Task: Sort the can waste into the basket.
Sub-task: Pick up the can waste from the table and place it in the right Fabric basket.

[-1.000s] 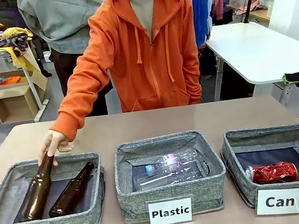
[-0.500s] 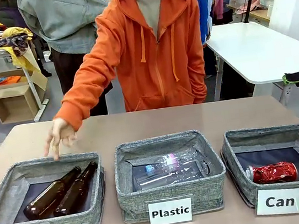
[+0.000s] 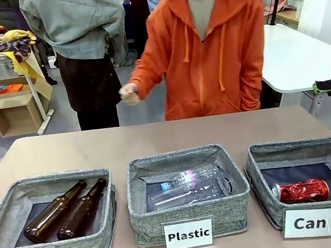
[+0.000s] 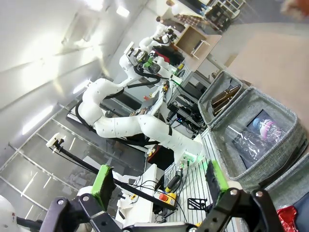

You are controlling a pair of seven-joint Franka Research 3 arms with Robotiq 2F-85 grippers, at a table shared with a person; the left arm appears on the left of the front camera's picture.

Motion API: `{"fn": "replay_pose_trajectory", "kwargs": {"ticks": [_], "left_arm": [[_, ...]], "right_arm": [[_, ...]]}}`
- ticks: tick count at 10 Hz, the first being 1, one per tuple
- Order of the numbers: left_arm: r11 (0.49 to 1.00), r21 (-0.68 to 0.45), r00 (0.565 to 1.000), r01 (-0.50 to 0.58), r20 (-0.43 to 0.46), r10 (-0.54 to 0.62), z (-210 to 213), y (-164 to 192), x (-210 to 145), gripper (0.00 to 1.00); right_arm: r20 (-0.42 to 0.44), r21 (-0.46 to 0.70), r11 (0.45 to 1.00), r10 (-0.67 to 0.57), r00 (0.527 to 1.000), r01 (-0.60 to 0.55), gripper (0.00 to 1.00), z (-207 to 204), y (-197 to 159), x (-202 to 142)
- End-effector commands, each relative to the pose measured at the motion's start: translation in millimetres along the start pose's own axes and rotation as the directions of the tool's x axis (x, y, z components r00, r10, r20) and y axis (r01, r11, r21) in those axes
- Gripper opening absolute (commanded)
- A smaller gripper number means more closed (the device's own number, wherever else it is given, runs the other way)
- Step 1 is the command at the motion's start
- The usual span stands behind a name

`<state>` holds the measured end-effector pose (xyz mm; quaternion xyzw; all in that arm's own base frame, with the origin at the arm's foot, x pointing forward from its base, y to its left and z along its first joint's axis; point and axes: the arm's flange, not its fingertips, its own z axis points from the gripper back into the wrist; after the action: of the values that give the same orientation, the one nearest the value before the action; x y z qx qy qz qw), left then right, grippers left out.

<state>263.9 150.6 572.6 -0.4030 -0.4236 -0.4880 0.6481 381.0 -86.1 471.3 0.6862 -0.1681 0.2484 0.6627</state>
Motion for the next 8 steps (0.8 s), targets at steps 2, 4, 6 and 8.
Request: {"fn": "replay_pose_trajectory", "kwargs": {"ticks": [2, 4, 6, 8], "left_arm": [[0.996, -0.052, 0.994, -0.076, -0.080, 0.072, -135, 20, 38, 0.00], [0.982, -0.172, 0.993, -0.074, -0.100, 0.057, -239, 31, 70, 0.00], [0.952, -0.304, 0.995, -0.029, -0.099, -0.002, -367, 43, 110, 0.00], [0.908, -0.419, 0.992, -0.032, -0.123, -0.022, -490, 52, 131, 0.00]], "right_arm": [[-0.013, 0.001, 1.000, 0.022, 1.000, -0.022, 1.00, 1, 2, -3], [-0.013, 0.001, 1.000, 0.022, 1.000, -0.022, 1.00, 1, 2, -3], [-0.006, -0.086, 0.994, 0.067, 0.998, -0.067, 1.00, 33, 37, -2], [-0.034, -0.338, 0.939, 0.057, 0.998, -0.065, 1.00, 94, 73, -25]]}}
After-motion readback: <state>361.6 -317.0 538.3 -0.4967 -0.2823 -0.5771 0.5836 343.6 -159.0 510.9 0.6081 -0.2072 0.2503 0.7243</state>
